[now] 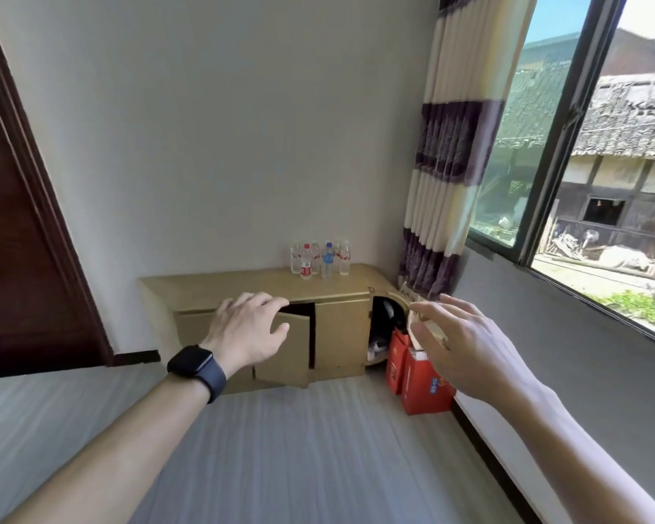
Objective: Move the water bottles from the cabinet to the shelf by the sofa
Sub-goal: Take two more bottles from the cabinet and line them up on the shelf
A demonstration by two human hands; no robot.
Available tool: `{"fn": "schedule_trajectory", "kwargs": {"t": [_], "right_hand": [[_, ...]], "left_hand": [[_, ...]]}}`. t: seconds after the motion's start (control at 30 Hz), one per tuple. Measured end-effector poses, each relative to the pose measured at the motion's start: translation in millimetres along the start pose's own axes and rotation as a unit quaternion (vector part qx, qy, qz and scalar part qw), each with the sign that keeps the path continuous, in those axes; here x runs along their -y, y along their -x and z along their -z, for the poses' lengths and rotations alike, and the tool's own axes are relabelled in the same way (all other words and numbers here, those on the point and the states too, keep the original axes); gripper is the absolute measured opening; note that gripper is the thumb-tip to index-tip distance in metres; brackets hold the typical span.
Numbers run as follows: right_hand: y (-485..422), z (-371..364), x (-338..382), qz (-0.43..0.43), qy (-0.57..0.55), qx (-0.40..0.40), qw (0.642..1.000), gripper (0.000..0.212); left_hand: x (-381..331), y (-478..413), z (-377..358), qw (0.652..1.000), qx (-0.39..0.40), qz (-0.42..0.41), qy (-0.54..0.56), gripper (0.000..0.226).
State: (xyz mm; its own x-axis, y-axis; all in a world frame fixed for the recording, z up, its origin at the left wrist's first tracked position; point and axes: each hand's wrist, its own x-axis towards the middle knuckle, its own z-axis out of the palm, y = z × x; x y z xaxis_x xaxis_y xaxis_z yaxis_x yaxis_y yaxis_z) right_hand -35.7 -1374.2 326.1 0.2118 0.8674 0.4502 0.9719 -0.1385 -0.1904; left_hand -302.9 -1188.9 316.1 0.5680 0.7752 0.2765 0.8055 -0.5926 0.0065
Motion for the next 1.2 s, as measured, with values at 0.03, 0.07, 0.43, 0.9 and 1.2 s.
{"fn": "schedule_trajectory", "kwargs": {"t": [0.03, 0.07, 0.43, 0.9, 1.2], "right_hand": [[-16.0, -9.7, -5.2, 0.001, -0.003, 0.0, 1.0, 0.04], [-32.3, -19.0, -10.7, 0.001, -0.007, -0.001, 1.0, 0.039], [-264.1, -126.8, -82.0, 0.059, -0.04, 0.004, 0.997, 0.042], [-526.2, -310.8, -106.3, 0.105, -0.06, 0.066, 0.99, 0.046], [-691.3, -418.0, -110.5, 0.016, -0.055, 0.086, 0.995, 0.042]], "left_hand": [[4.1, -16.8, -5.8, 1.0, 0.001, -0.002, -0.001, 0.049], [8.3, -34.2, -11.1, 1.0, 0.001, -0.001, 0.0, 0.048], [76.5, -230.7, -62.5, 0.997, 0.0, 0.069, -0.025, 0.05], [207.0, -435.6, -179.5, 0.988, 0.046, 0.149, 0.001, 0.05], [315.2, -640.3, -252.8, 0.991, 0.056, 0.112, 0.043, 0.048]]}}
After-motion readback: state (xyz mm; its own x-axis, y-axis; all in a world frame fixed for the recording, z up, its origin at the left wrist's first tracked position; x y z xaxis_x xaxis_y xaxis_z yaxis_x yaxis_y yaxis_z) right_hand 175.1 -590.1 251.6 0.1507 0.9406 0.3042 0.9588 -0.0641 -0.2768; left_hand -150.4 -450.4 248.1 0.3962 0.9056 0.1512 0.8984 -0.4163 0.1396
